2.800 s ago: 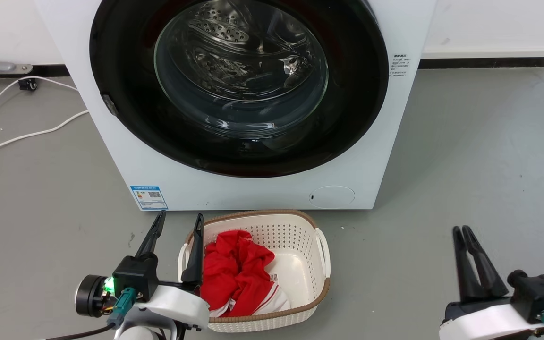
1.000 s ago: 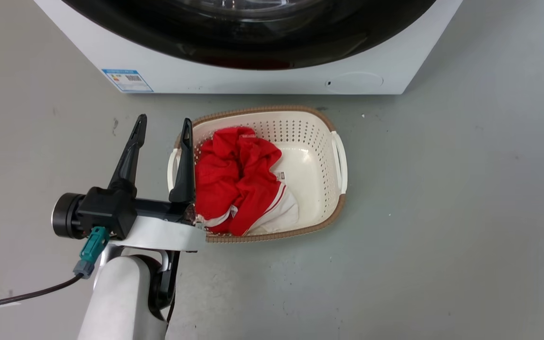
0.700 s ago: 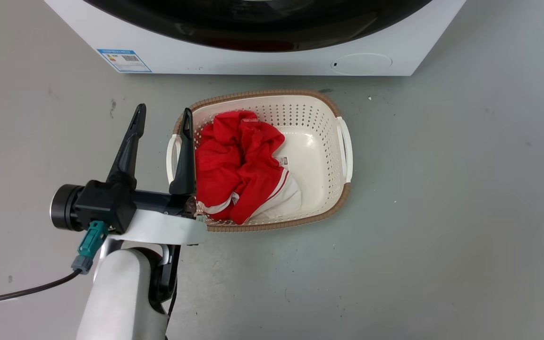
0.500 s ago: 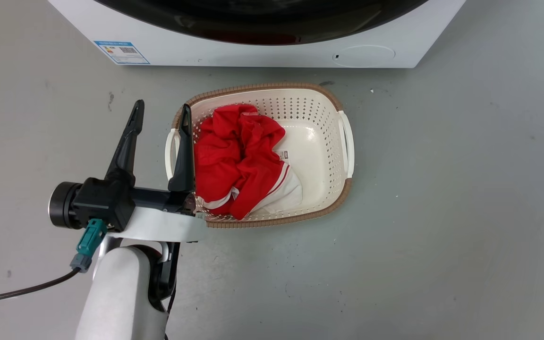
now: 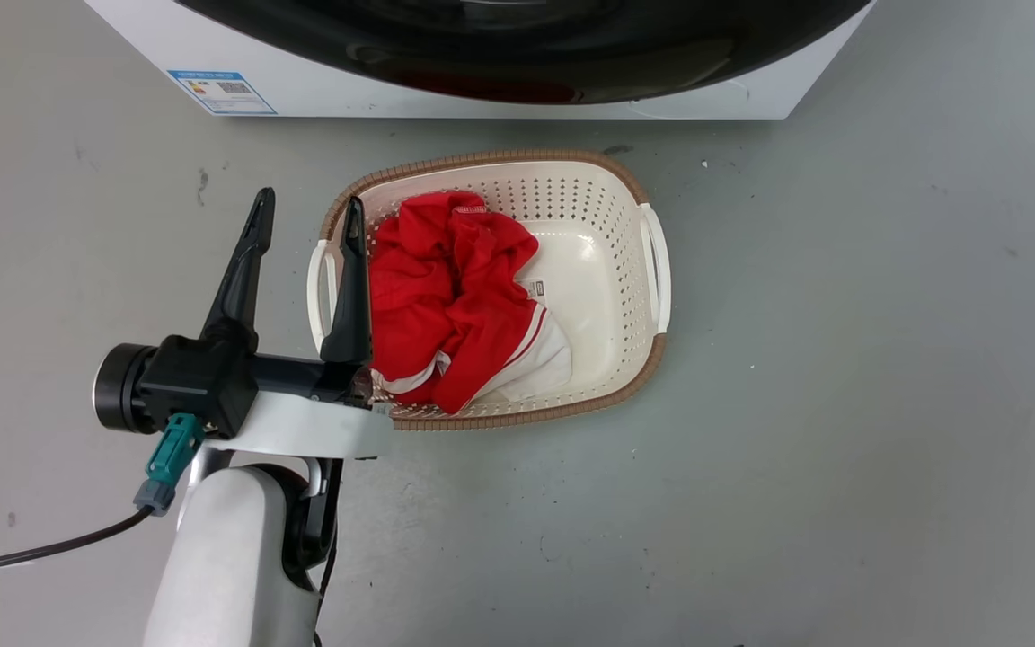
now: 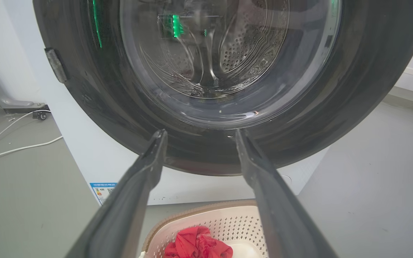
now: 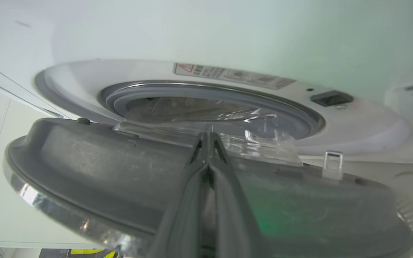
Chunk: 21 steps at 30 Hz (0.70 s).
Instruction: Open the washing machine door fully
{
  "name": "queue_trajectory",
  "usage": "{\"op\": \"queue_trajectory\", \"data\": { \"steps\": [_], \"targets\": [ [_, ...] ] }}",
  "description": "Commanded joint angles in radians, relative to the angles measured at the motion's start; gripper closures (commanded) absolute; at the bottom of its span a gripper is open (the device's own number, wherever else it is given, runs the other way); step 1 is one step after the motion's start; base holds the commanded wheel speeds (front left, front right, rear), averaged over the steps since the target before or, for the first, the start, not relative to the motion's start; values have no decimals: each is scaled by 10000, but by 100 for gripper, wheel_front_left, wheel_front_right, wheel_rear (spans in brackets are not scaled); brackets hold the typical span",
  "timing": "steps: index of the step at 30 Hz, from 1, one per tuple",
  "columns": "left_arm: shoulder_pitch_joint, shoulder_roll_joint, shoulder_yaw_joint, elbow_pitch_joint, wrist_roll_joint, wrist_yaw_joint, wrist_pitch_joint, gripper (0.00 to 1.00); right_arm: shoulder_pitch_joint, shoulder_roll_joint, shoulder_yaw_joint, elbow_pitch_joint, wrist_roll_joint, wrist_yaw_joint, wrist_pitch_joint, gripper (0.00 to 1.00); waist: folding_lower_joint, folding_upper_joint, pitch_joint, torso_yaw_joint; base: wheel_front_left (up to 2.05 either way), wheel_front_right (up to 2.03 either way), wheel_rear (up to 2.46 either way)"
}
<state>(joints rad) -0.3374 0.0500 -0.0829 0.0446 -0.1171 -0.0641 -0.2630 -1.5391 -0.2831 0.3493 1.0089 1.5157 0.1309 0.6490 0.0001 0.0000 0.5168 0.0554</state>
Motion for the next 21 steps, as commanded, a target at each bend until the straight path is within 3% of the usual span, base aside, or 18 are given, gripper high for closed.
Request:
{"op": "queue_trajectory", "data": {
  "steps": [1, 12, 21],
  "targets": [
    [-121, 4, 27, 32, -9, 32, -27, 0, 328, 149, 81, -64, 80, -3, 298, 100, -1, 0, -53, -17, 0, 0, 0],
    [207, 4, 69, 247, -66, 90, -27, 0, 1532, 167, 194, -528, 487, -5, 1683, 100, -1, 0, -888, -89, 0, 0, 0],
    [709, 4, 25, 520, -133, 110, -27, 0, 2857, 376, 340, -1239, 711, -2, 2165, 100, -1, 0, -1967, -151, 0, 0, 0]
  ]
}}
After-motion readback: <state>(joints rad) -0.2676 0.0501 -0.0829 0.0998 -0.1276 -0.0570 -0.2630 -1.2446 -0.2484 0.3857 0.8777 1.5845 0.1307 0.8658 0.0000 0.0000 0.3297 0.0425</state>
